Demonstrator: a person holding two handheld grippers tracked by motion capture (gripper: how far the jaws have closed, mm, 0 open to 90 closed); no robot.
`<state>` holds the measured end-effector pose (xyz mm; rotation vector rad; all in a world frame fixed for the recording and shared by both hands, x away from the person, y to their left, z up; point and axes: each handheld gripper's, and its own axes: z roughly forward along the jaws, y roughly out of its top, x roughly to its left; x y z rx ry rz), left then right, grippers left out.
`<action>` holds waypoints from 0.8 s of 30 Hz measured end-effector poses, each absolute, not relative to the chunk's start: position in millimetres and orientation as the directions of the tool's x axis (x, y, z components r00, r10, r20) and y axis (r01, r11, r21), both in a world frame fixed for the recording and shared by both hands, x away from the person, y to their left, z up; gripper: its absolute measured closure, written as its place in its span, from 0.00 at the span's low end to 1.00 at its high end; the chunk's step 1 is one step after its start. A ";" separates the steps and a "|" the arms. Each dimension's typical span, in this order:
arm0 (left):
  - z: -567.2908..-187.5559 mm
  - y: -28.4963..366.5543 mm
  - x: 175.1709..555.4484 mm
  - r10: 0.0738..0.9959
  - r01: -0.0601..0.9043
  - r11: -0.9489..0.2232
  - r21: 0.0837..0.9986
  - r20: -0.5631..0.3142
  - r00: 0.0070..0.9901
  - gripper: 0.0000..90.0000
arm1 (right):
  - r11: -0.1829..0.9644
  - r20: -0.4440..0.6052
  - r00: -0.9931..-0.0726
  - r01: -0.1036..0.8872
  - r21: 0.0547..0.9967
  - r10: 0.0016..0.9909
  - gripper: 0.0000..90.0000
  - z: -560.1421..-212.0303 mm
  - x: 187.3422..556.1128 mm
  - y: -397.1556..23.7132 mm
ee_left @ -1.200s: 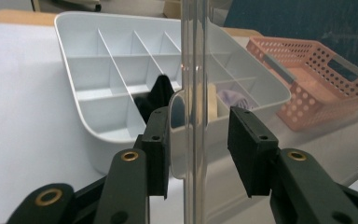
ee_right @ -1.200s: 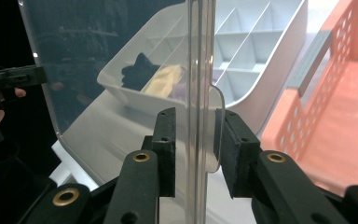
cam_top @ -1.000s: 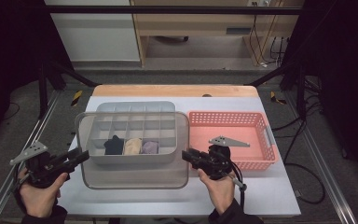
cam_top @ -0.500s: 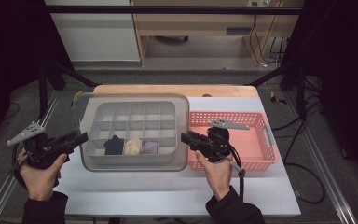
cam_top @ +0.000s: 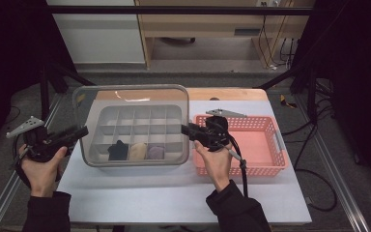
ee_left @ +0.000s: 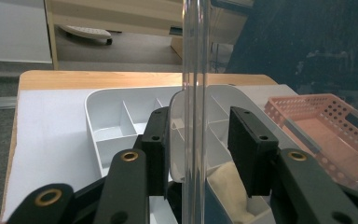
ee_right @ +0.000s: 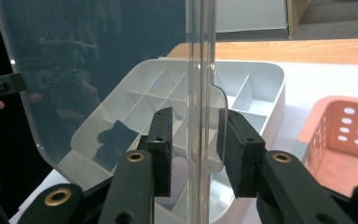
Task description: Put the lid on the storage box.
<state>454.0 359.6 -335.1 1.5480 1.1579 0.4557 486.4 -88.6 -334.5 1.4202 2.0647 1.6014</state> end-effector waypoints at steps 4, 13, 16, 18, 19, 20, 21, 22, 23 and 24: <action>-337.2 364.9 458.9 0.847 0.433 0.085 0.897 -0.294 0.442 0.66 | -0.022 0.397 -0.533 0.577 0.816 0.747 0.74 -333.0 493.4 -83.3; -346.5 368.5 471.3 0.850 0.456 0.100 0.885 -0.314 0.423 0.66 | -0.021 0.408 -0.518 0.599 0.800 0.752 0.74 -338.6 507.4 -77.5; -349.3 370.0 473.9 0.850 0.462 0.105 0.881 -0.320 0.418 0.66 | -0.020 0.409 -0.516 0.603 0.797 0.753 0.74 -341.1 510.4 -75.6; -350.7 370.6 475.4 0.851 0.463 0.107 0.880 -0.321 0.415 0.66 | -0.019 0.409 -0.514 0.605 0.796 0.754 0.74 -342.4 511.8 -74.4; -351.4 371.0 476.2 0.852 0.464 0.106 0.879 -0.321 0.414 0.66 | -0.019 0.409 -0.514 0.605 0.796 0.754 0.74 -343.1 512.6 -73.9; -352.2 371.2 477.0 0.851 0.466 0.108 0.878 -0.324 0.413 0.66 | -0.019 0.410 -0.512 0.607 0.794 0.755 0.74 -343.6 513.3 -73.5; -353.1 371.3 477.7 0.852 0.467 0.108 0.878 -0.324 0.411 0.66 | -0.018 0.408 -0.512 0.607 0.795 0.755 0.74 -344.4 514.1 -73.2; -354.0 371.4 478.5 0.852 0.470 0.108 0.876 -0.325 0.411 0.66 | -0.017 0.409 -0.511 0.609 0.793 0.756 0.74 -345.2 514.7 -72.8; -355.1 371.3 479.2 0.852 0.472 0.109 0.875 -0.327 0.409 0.66 | -0.017 0.409 -0.509 0.611 0.791 0.757 0.74 -345.9 515.4 -72.6; -355.9 371.2 480.1 0.852 0.475 0.109 0.873 -0.328 0.408 0.66 | -0.020 0.413 -0.506 0.614 0.789 0.757 0.74 -346.4 516.2 -72.4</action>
